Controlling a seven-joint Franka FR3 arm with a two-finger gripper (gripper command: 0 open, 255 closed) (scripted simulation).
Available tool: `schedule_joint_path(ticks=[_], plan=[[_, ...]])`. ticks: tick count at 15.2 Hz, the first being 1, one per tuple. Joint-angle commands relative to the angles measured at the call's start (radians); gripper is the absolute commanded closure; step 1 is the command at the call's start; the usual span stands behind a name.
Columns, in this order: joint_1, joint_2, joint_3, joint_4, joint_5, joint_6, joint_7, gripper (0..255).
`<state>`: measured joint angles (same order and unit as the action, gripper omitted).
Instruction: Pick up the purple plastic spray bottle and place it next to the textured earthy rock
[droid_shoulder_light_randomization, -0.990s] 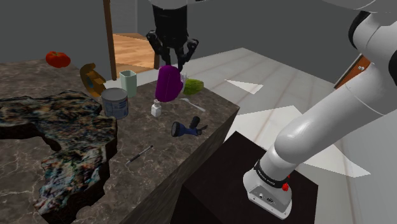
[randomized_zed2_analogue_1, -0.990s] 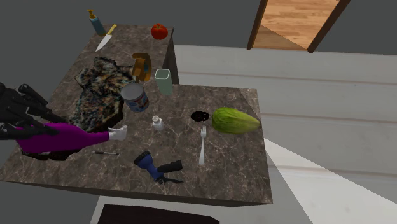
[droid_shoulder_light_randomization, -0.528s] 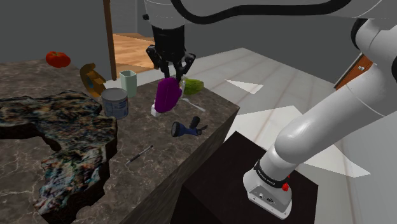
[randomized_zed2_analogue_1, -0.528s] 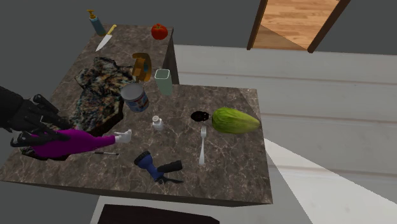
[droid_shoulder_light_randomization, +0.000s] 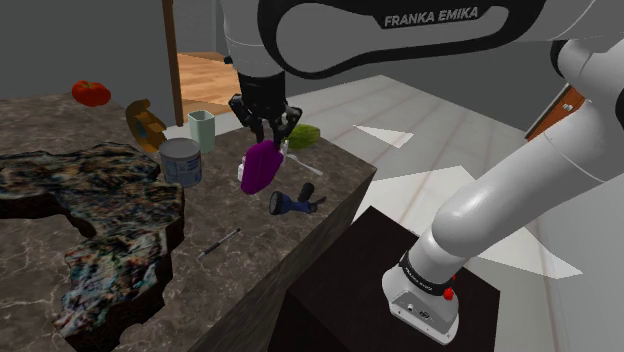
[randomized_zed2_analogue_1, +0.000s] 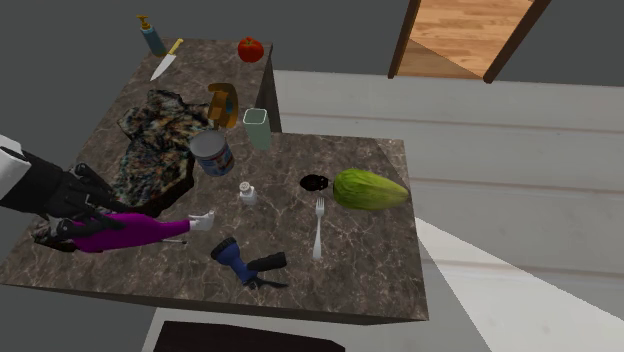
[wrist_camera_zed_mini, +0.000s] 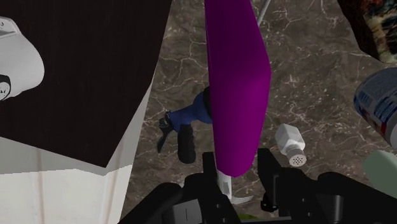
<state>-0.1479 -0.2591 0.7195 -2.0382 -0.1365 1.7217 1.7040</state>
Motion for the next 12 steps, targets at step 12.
schedule_joint_path(ticks=[12], plan=[[-0.001,0.039,0.025,-0.140,-0.025,0.163,0.060,255]])
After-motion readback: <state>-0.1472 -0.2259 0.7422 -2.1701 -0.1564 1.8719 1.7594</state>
